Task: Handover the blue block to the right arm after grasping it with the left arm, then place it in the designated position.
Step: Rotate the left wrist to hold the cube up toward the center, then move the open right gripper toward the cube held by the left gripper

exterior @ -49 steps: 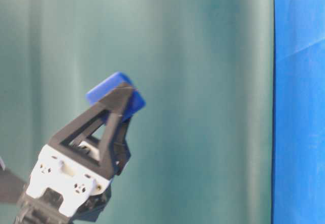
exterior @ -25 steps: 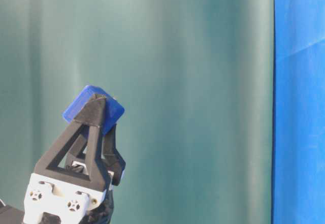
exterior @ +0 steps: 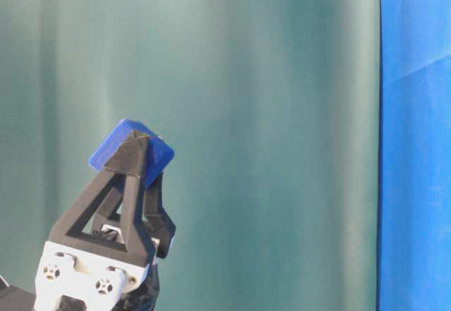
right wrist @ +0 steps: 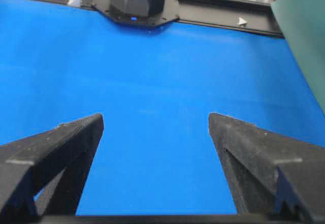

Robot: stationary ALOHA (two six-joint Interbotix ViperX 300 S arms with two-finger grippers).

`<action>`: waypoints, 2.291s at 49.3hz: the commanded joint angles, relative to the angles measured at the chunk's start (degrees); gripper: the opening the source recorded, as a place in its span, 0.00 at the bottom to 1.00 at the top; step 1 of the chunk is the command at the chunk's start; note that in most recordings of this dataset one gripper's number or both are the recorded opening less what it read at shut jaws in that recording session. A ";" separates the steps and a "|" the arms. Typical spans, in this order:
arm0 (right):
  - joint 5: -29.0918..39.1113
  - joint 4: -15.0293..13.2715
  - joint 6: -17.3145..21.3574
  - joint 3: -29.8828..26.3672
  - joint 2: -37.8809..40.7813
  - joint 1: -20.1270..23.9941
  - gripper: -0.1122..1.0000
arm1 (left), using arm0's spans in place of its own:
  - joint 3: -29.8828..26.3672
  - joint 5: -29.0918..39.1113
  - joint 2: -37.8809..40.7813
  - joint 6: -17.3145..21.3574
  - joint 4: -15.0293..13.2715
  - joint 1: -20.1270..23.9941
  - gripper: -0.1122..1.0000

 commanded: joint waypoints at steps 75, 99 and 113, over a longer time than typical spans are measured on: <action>1.32 -27.25 -40.61 -6.06 -0.09 -0.09 0.94 | -0.70 -1.05 -1.32 -0.09 -0.18 0.09 0.53; 1.23 -27.33 -47.64 -6.06 -0.18 -0.09 0.94 | -0.70 -1.14 -1.32 -0.09 -0.18 0.09 0.53; 1.14 -27.33 -47.64 -6.06 -0.18 -0.09 0.94 | -0.70 -1.14 -1.32 -0.09 -0.18 0.09 0.53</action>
